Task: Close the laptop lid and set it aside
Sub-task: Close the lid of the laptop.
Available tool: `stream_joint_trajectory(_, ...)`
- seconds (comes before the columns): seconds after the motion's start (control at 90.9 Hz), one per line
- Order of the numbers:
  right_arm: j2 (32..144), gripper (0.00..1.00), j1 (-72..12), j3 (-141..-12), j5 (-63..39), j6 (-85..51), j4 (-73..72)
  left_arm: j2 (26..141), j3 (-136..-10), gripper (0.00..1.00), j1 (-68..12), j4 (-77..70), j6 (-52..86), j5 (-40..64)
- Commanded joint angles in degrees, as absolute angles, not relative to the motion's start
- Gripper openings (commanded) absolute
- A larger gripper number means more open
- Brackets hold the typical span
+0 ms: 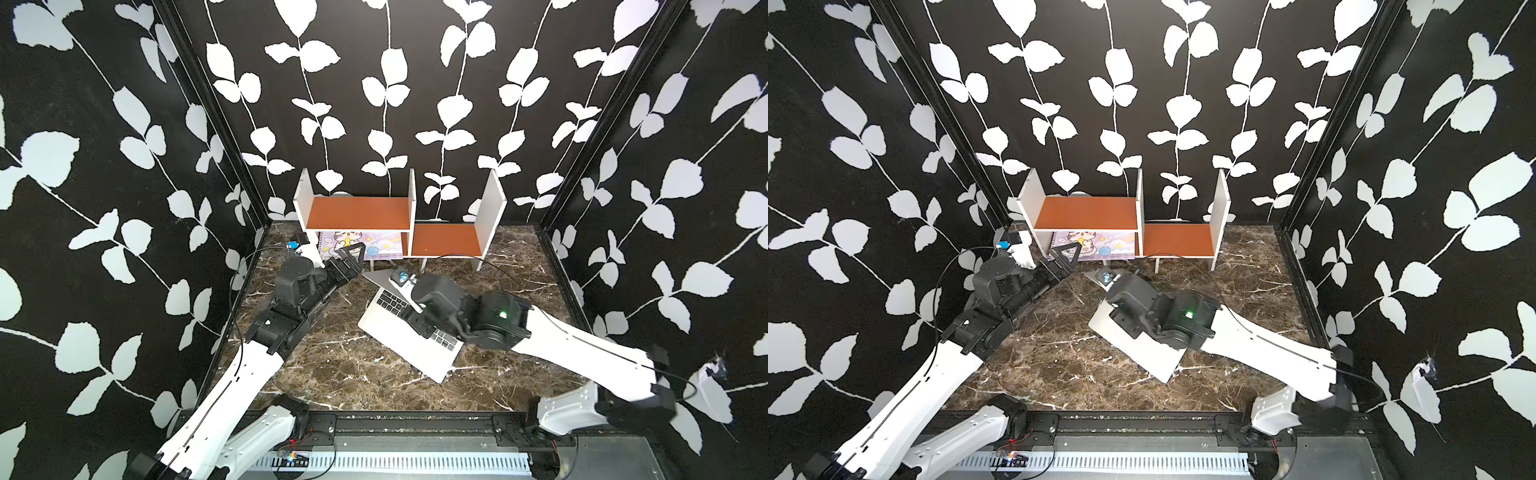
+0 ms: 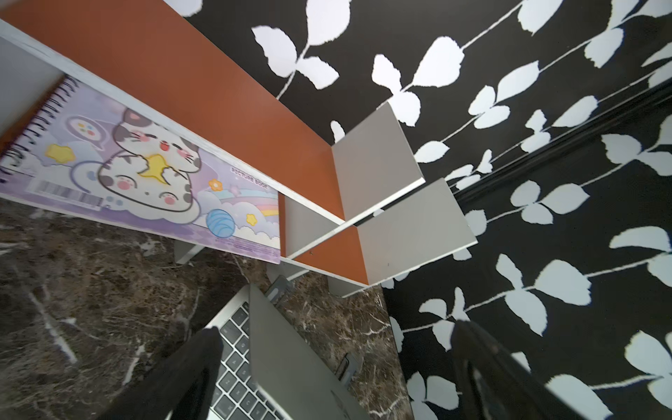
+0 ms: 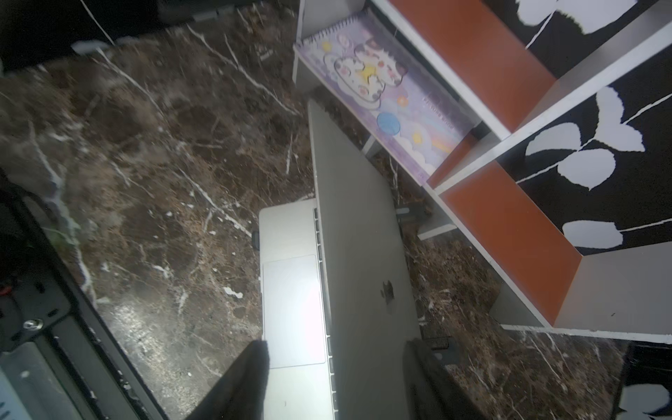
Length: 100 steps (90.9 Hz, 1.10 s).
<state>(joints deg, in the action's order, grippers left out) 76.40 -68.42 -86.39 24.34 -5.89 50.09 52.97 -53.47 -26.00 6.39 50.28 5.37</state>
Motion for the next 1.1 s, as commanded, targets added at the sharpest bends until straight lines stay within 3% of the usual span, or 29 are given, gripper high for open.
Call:
stream_joint_trajectory(0.0, 69.9, 0.62, -65.6, -78.9, 16.5, -9.3, 37.6, 55.2, -55.8, 0.91, -26.2, 1.2, 51.3, 13.3)
stream_joint_trajectory(0.11, 62.5, 0.58, -54.2, -68.1, 2.2, -23.1, 25.8, 58.6, -57.2, 0.83, -26.5, 0.2, 54.1, 17.9)
stream_joint_trajectory(0.242, 59.7, 0.44, -39.1, -55.4, -17.4, -45.0, 8.1, 62.1, -60.0, 0.65, -28.0, 3.5, 55.3, 19.9)
stream_joint_trajectory(0.341, 63.0, 0.3, -34.4, -49.5, -27.9, -56.0, -2.2, 64.8, -63.1, 0.51, -29.2, 10.9, 54.4, 18.9)
stream_joint_trajectory(0.473, 67.8, 0.21, -34.1, -49.6, -31.5, -57.6, -2.6, 68.5, -66.1, 0.36, -30.8, 19.2, 52.7, 17.7)
stream_joint_trajectory(0.605, 71.0, 0.17, -34.1, -49.7, -33.4, -59.1, -3.5, 71.5, -67.3, 0.29, -32.2, 23.7, 51.0, 17.4)
stream_joint_trajectory(0.847, 76.7, 0.14, -34.2, -49.1, -37.3, -61.5, -4.9, 72.0, -64.3, 0.22, -32.4, 26.8, 47.5, 15.5)
stream_joint_trajectory(1.089, 80.6, 0.13, -34.2, -47.4, -38.0, -62.2, -5.0, 71.5, -57.9, 0.21, -32.4, 26.7, 44.9, 13.5)
